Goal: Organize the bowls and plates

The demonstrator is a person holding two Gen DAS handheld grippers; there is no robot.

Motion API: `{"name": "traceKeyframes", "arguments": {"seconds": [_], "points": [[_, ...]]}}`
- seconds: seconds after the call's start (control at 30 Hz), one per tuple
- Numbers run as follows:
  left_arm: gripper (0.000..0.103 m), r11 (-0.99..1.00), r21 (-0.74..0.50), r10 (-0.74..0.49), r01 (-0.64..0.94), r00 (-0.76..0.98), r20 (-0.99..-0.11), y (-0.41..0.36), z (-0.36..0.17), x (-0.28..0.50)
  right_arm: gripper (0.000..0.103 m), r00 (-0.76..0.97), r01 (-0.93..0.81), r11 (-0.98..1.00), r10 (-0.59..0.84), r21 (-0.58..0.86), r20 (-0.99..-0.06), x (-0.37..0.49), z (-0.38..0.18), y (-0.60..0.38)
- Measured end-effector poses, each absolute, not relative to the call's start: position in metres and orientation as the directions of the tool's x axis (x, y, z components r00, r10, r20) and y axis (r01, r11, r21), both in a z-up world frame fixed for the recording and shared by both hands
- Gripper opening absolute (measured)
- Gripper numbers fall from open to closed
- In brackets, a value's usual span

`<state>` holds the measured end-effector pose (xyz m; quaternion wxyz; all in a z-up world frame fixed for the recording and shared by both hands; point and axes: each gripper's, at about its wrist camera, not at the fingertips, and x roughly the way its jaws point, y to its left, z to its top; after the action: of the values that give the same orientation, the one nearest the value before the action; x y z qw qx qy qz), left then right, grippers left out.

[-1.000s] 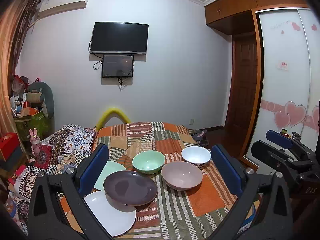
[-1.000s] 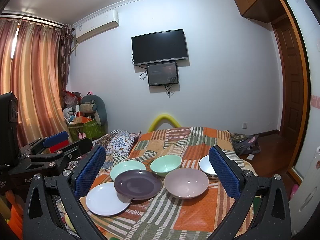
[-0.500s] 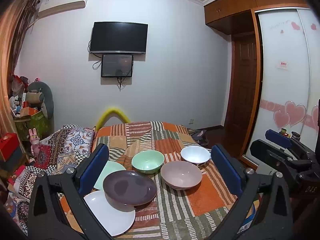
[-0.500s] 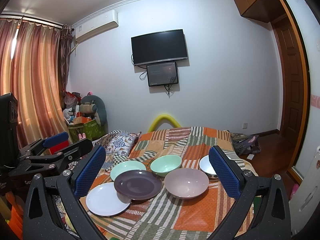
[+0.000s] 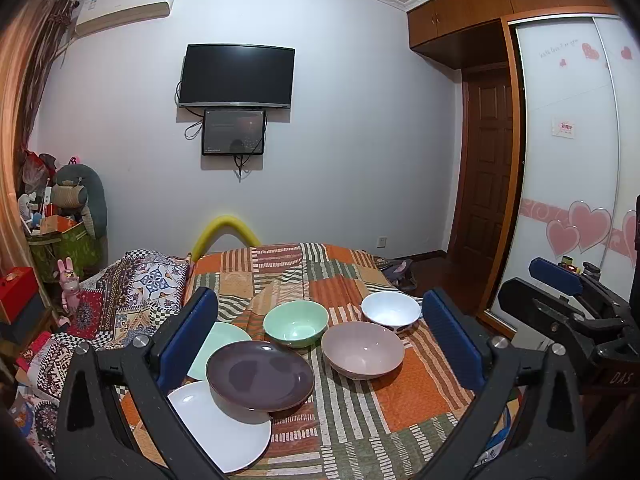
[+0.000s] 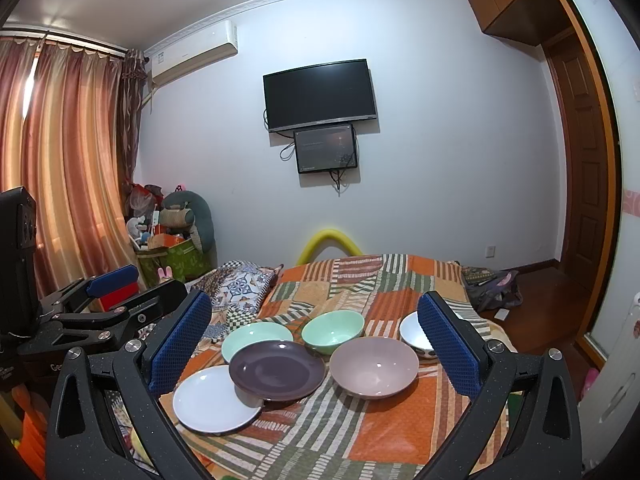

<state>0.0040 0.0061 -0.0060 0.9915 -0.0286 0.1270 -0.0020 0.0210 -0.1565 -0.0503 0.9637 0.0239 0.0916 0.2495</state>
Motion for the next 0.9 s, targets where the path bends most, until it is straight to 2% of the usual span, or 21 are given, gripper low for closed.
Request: {"name": "traceKeyframes", "arguments": {"seconds": [0.9], "points": [[0.103, 0.999, -0.054, -0.012, -0.002, 0.968, -0.250, 0.0044, -0.0079, 0.0039, 0.103, 0.858, -0.477, 0.874, 0.486, 0.091, -0.166, 0.0202, -0.0493, -0.1554]]}}
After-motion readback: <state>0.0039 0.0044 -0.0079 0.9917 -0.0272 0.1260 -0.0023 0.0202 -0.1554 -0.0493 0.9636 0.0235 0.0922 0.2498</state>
